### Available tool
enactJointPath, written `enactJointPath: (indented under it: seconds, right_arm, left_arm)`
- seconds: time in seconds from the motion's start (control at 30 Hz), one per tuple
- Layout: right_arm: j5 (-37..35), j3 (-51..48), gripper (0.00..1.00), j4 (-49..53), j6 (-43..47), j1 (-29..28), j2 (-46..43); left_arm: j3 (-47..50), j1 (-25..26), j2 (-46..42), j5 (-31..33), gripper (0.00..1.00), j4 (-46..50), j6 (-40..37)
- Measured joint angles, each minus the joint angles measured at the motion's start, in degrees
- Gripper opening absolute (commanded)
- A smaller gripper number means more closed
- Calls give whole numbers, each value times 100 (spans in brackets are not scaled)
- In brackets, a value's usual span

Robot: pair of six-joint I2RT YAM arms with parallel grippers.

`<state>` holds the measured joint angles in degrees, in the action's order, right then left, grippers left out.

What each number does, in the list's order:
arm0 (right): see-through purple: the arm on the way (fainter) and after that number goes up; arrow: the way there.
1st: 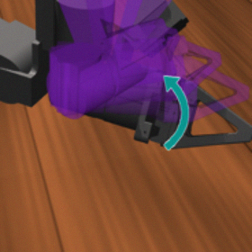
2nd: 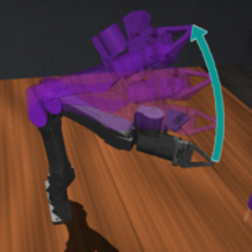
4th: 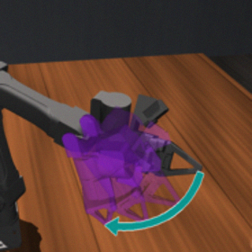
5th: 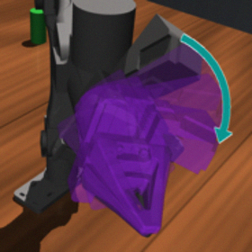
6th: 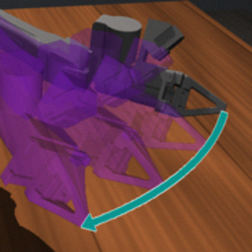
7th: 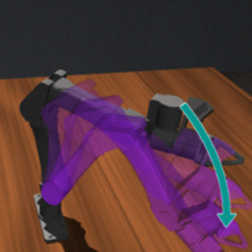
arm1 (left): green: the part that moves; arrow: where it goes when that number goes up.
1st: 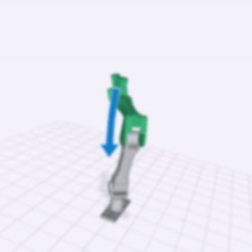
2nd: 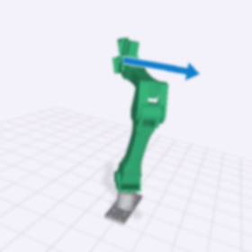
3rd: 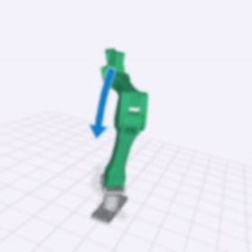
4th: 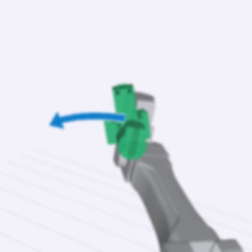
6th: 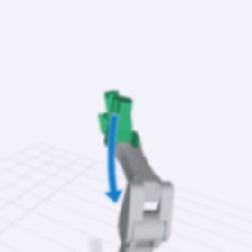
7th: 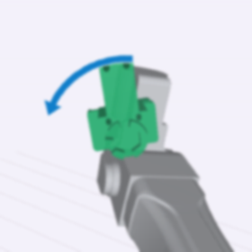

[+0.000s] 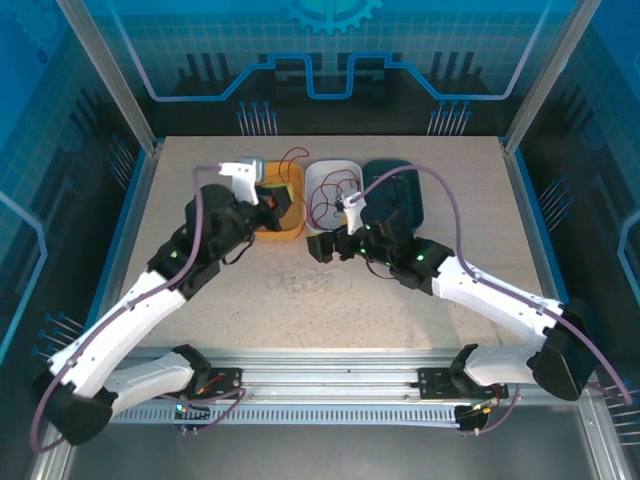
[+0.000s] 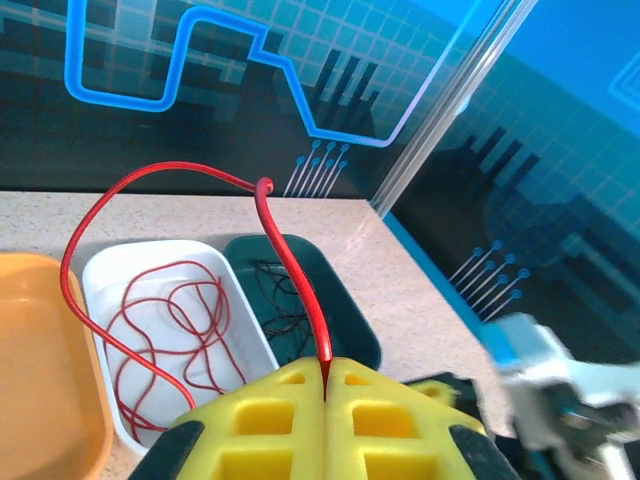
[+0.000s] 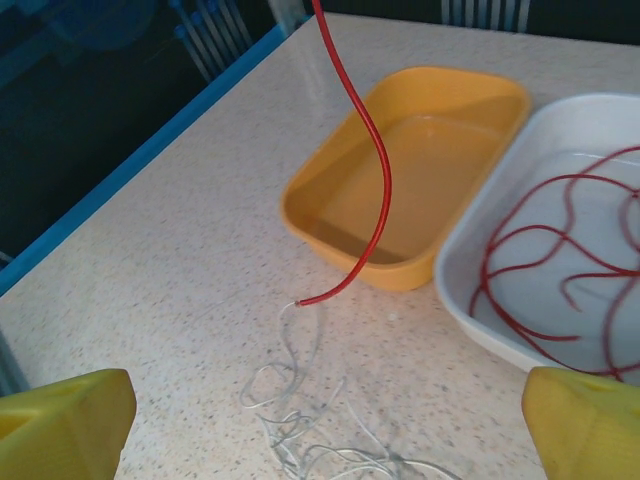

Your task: Untangle the cables

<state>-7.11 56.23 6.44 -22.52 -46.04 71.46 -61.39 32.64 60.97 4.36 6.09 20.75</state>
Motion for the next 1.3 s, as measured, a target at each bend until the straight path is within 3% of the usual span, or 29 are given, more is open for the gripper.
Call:
enactJointPath:
  seconds: [0.33,0.7,1.3]
  right_arm:
    - [-1451,-42,100,1255,-789,214,-660]
    - [-1904,-42,100,2013,-1228,535,-1145]
    - [-2065,-42,100,2271,-1268,599,-1388]
  left_arm:
    - [-1329,-24,1952,98,0,308,-466]
    - [-2188,-61,3202,363,0,649,-975]
    - [-2317,-50,4218,660,0,918,-1499]
